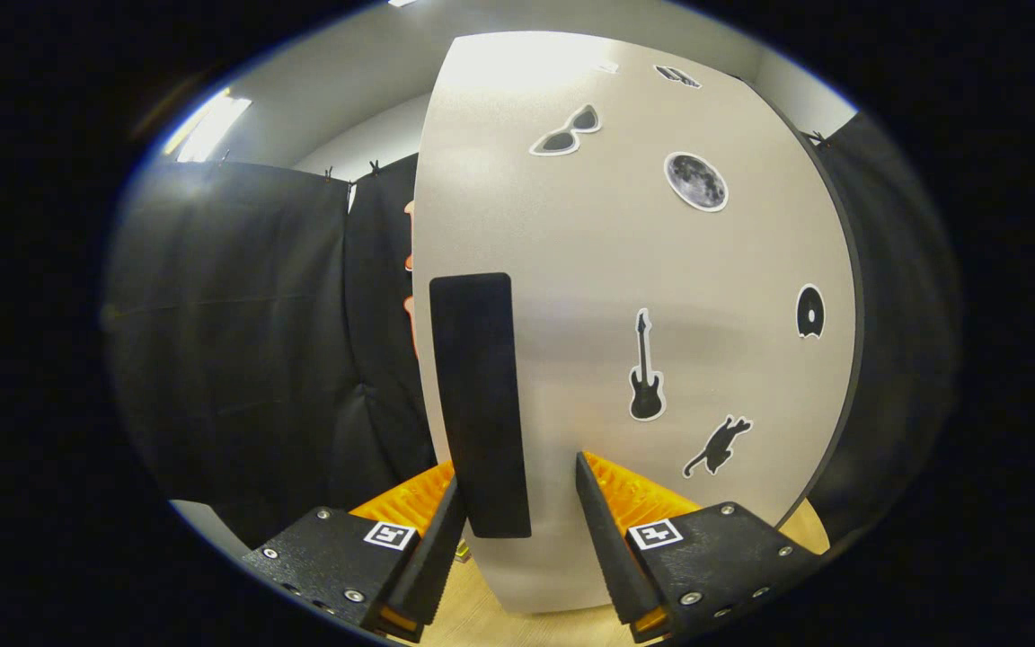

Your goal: Open the shoe cabinet door, grab the shoes and put them into the shoe cabinet, then close the shoe cabinet door.

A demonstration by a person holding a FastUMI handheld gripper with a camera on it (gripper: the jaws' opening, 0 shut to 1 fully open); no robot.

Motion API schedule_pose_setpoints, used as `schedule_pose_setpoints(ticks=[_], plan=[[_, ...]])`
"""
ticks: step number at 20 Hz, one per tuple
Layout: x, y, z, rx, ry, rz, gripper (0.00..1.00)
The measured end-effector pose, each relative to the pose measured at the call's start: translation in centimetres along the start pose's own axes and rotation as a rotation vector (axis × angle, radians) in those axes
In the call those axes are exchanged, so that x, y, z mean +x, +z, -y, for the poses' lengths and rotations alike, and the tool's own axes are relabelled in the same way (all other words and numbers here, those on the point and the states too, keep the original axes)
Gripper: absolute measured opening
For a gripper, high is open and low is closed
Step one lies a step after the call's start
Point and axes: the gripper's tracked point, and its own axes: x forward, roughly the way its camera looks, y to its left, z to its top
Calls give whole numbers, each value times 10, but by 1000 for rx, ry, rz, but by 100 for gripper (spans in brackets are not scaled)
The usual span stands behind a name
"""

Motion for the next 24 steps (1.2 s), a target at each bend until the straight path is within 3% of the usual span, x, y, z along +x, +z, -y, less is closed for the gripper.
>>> schedule_pose_setpoints(ticks=[10,24], plan=[[4,-3,2,-41,-74,9,77],[10,-4,4,-54,-105,11,80]])
